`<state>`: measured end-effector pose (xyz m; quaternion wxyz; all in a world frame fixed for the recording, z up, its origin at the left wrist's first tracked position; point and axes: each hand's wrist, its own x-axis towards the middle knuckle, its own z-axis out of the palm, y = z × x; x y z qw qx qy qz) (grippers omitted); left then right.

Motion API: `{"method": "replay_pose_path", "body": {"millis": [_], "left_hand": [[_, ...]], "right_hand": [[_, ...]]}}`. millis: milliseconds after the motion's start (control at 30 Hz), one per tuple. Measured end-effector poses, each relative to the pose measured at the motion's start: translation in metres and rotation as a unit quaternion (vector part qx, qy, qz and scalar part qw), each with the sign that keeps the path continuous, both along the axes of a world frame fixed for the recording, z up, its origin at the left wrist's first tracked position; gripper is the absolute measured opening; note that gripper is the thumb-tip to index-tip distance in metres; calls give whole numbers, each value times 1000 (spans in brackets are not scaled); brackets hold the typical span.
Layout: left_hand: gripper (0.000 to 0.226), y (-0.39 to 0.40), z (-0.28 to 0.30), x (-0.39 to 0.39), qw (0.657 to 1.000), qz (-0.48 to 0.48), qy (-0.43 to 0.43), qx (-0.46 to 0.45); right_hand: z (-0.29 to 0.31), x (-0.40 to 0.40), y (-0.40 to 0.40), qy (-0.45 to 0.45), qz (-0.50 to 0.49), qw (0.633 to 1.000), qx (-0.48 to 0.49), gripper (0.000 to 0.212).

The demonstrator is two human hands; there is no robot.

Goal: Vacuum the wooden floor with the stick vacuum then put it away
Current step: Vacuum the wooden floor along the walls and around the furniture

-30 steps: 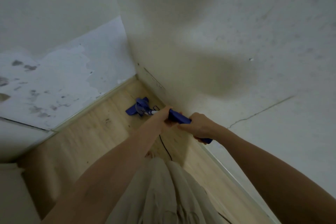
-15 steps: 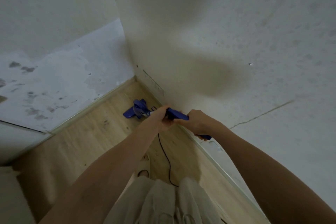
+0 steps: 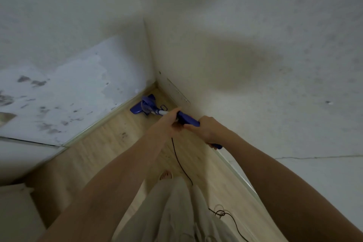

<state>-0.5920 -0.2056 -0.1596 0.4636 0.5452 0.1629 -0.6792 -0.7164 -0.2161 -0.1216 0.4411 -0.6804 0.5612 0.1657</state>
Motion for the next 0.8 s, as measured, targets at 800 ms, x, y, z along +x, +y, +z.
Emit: {"method": "replay_pose_path", "body": {"millis": [800], "left_hand": [[52, 30, -3, 23, 998, -44, -33, -3]], "right_hand": [[-9, 16, 29, -55, -47, 994, 79, 48]]}}
